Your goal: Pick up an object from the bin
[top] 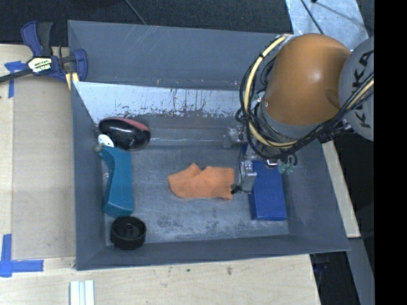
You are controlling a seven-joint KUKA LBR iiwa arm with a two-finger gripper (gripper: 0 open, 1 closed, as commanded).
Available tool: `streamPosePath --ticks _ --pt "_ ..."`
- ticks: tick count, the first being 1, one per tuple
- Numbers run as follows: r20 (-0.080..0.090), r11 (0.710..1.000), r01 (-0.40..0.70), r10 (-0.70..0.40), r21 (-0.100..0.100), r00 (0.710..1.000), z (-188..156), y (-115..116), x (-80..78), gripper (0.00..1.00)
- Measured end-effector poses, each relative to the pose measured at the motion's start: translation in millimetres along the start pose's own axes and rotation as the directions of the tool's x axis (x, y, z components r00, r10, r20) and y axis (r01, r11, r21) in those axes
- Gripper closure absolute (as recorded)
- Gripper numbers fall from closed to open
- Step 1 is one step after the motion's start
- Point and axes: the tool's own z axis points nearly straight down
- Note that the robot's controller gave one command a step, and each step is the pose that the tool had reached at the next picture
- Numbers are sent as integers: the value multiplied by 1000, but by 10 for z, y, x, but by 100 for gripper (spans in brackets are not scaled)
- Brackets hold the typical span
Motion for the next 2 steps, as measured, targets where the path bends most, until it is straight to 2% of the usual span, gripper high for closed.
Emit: streamPosePath --ticks 2 --pt "0 1000 0 0 0 1000 0 0 0 0"
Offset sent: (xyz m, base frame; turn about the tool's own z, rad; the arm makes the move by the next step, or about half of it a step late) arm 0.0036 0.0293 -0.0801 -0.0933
